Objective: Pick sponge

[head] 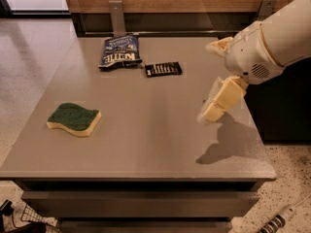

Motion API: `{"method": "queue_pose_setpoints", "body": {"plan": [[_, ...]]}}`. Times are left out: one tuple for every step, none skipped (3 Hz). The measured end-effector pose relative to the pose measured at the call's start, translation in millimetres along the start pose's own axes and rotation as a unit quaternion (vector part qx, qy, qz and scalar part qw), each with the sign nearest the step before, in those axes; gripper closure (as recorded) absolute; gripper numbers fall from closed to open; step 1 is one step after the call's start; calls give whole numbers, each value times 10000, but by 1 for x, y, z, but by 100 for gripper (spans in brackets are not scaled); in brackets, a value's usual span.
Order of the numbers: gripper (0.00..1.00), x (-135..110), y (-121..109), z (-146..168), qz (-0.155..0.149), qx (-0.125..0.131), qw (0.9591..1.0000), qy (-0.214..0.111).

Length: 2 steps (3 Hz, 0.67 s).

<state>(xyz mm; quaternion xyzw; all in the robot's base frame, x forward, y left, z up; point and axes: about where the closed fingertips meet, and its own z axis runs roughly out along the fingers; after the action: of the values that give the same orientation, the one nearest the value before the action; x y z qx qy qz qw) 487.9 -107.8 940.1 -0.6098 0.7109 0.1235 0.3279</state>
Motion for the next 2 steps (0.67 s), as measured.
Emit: {"method": "queue_pose_setpoints", "body": {"plan": [[0,-28,4,44,88,-211,9961,-848],[0,-50,10,74,137,-230,9912,-1296]]}}
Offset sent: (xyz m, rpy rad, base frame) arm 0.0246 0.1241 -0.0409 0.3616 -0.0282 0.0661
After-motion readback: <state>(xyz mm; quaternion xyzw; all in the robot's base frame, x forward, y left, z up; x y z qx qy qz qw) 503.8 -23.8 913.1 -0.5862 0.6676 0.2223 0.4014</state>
